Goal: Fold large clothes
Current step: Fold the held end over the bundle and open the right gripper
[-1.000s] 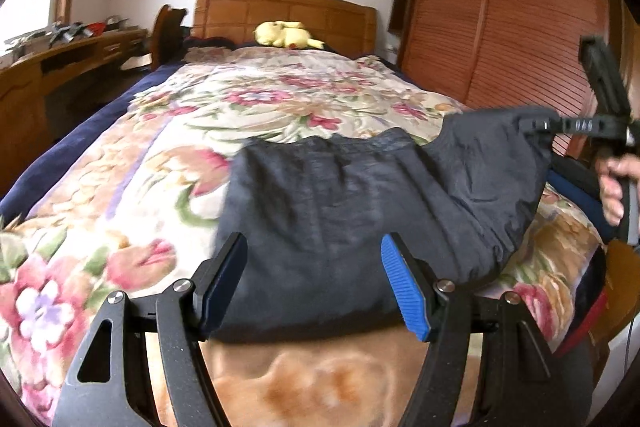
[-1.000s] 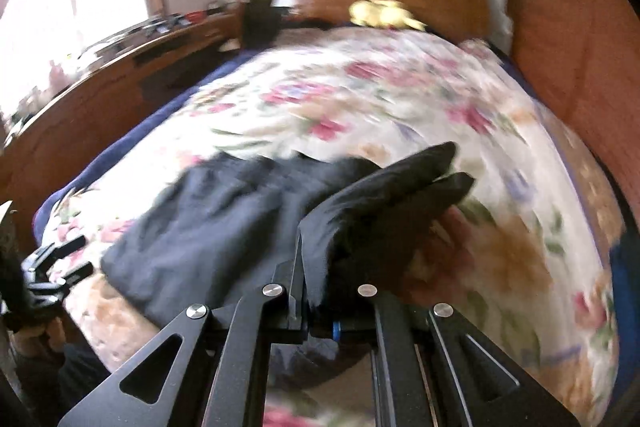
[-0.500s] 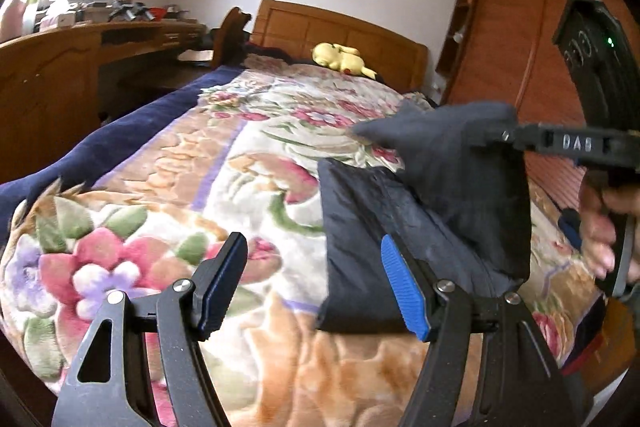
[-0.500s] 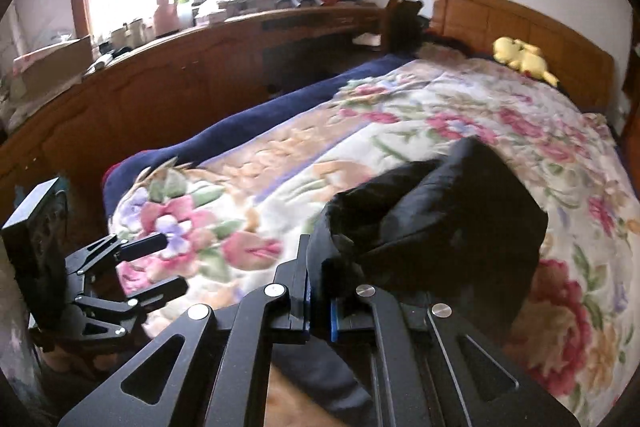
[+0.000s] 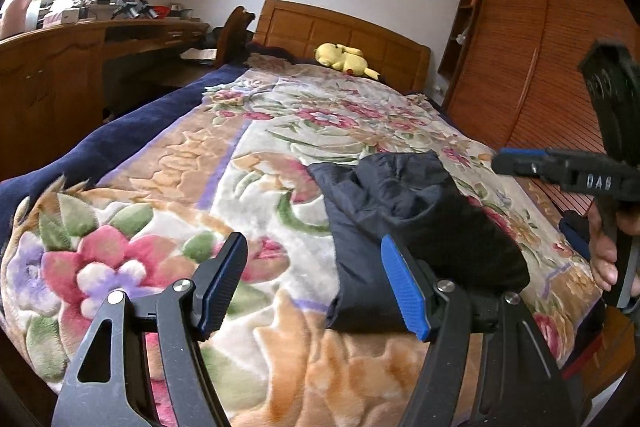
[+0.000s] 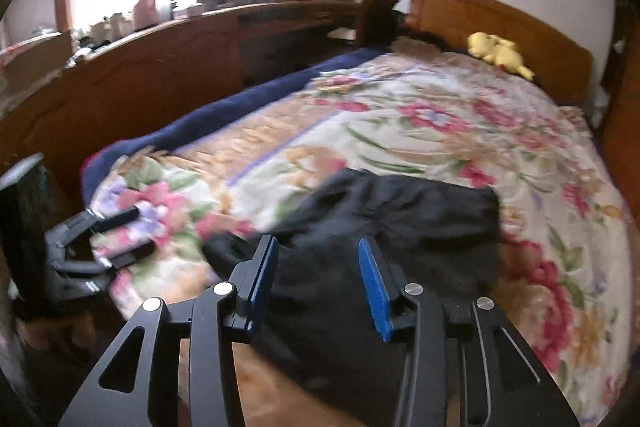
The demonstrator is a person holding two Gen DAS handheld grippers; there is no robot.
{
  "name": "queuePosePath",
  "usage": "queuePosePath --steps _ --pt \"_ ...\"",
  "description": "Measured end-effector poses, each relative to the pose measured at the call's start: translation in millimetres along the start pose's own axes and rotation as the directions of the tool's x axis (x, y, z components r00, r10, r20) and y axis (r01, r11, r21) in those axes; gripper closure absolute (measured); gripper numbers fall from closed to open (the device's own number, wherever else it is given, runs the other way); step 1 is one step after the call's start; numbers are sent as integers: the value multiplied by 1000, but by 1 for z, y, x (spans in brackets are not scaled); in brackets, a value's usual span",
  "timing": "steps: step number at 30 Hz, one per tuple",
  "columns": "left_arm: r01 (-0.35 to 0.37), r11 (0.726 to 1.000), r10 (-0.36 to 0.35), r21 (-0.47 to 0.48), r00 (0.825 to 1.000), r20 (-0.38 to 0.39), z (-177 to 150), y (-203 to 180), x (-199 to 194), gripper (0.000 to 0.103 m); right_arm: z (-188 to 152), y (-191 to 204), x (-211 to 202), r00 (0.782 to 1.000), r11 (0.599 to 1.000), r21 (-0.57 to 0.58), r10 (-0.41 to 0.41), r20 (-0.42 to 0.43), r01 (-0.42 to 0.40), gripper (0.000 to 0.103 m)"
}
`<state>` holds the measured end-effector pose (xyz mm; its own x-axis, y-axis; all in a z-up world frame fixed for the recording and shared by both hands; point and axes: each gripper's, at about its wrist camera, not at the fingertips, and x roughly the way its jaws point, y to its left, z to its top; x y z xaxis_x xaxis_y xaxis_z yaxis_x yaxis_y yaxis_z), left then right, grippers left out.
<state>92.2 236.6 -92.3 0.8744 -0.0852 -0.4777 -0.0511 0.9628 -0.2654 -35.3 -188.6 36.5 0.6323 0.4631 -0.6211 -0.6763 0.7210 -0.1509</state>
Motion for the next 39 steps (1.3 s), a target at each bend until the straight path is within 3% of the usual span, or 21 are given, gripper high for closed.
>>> queuePosePath --steps 6,8,10,14,23,27,34,37,39 --pt "33 999 -33 41 999 8 4 -24 2 32 -48 -32 11 989 994 23 -104 -107 107 59" --pt "46 998 -46 50 999 11 5 -32 2 32 -65 -38 23 985 994 55 -82 -153 91 59" --pt "56 997 -57 55 998 13 5 -37 2 32 -79 -38 38 982 994 102 -9 -188 28 59" --pt "70 995 -70 71 998 3 4 -45 3 32 -93 -28 55 982 986 160 70 -175 -42 58" --pt "119 990 -115 77 992 -60 -8 -51 19 33 -97 -28 52 987 991 130 52 -150 -33 58" --pt "154 986 -149 63 985 -88 -11 -52 26 45 -101 -30 42 989 994 107 32 -148 -16 58" --pt "154 982 -136 106 978 -156 -21 -61 38 49 -102 -26 23 990 997 82 7 -140 4 58" --pt "152 983 -136 99 979 -151 -22 -58 39 66 -105 -21 15 991 998 61 -6 -135 14 58" --pt "154 984 -141 86 980 -141 -20 -55 38 83 -107 -17 11 991 999 41 -18 -133 24 58"
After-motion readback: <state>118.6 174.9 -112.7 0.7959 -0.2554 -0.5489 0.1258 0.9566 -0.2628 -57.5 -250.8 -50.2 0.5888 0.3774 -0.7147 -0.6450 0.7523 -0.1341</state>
